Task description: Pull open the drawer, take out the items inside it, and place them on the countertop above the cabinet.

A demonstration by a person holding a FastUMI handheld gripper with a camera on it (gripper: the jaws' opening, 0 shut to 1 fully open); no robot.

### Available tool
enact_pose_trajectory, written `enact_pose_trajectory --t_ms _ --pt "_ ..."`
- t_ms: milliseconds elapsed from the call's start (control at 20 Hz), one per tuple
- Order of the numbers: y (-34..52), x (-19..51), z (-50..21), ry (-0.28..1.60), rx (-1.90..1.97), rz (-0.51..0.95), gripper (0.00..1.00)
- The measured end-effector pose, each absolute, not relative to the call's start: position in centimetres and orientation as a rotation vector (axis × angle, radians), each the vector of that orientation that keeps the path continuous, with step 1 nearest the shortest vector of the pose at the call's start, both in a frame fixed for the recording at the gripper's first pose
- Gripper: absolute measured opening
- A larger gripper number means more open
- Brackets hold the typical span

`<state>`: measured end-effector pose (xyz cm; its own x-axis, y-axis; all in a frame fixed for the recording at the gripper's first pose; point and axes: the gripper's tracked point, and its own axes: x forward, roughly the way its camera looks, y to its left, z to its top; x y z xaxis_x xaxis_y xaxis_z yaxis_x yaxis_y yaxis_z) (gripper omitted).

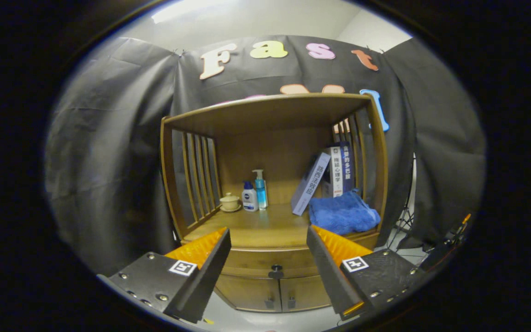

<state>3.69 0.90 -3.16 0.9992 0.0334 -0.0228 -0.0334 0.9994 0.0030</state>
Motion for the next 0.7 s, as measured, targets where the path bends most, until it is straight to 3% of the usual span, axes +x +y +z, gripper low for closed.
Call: enact_pose_trajectory --t_ms 450,700 --pt "-1.8 11.0 -12.1 0.055 0.016 -0.003 0.99" --pt "-1.5 14.4 -19.4 0.171 0.074 0.030 0.99"
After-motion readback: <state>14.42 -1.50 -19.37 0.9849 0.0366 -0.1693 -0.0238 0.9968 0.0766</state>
